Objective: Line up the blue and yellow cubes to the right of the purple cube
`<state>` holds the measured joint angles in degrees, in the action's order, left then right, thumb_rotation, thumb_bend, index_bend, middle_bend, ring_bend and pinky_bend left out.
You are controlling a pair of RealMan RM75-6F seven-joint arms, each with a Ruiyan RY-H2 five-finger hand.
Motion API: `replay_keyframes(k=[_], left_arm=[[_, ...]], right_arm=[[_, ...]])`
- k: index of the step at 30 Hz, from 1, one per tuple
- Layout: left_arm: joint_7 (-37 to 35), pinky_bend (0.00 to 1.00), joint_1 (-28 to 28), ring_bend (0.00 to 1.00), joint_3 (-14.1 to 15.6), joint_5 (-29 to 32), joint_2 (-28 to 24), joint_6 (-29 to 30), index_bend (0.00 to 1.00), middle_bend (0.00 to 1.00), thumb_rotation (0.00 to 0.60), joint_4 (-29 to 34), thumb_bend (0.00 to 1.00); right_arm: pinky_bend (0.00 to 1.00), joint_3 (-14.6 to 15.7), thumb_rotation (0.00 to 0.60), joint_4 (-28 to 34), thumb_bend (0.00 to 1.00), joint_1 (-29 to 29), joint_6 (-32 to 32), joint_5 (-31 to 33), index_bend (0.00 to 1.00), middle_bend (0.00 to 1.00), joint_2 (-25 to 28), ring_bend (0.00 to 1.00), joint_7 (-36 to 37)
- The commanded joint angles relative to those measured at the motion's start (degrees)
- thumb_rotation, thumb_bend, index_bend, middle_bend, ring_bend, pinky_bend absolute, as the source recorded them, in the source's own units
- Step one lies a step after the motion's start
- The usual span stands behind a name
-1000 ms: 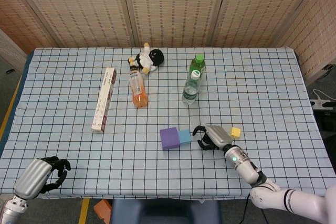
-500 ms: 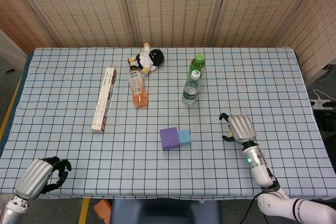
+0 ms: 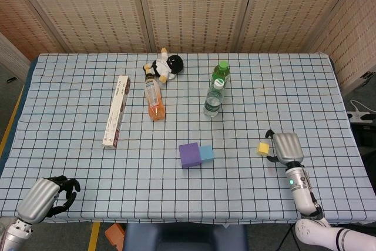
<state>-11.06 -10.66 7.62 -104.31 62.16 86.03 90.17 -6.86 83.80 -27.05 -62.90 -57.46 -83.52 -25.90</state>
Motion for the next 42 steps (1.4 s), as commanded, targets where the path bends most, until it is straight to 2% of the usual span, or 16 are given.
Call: replay_keyframes(k=[1,26,37,42], left_arm=[[0.01,0.68,-0.02,0.54,-0.02,0.01,0.01,-0.02,0.53,0.67,0.600,0.00,0.50],[0.12,0.68,0.02,0.54,0.01,-0.06,-0.03,0.04,0.53,0.67,0.600,0.09,0.50],[0.35,0.68,-0.02,0.54,0.05,-0.05,-0.01,-0.18,0.53,0.67,0.600,0.18,0.50],[0.38,0.68,-0.05,0.54,0.07,-0.03,0.03,-0.30,0.53,0.67,0.600,0.20,0.50]], right_arm=[[1.00,0.32,0.600,0.45,0.01,0.18,0.90,0.51,0.39,0.98,0.50,0.86,0.34],[1.00,0.21,0.600,-3.23,0.01,0.67,1.67,0.60,0.44,0.98,-1.44,0.86,2.04],[1.00,-0.17,0.600,-4.62,0.13,0.80,2.15,1.67,0.46,0.98,-2.16,0.87,1.83],[1.00,-0.40,0.600,-4.79,0.14,0.79,2.06,1.67,0.46,0.98,-2.44,0.87,1.88]])
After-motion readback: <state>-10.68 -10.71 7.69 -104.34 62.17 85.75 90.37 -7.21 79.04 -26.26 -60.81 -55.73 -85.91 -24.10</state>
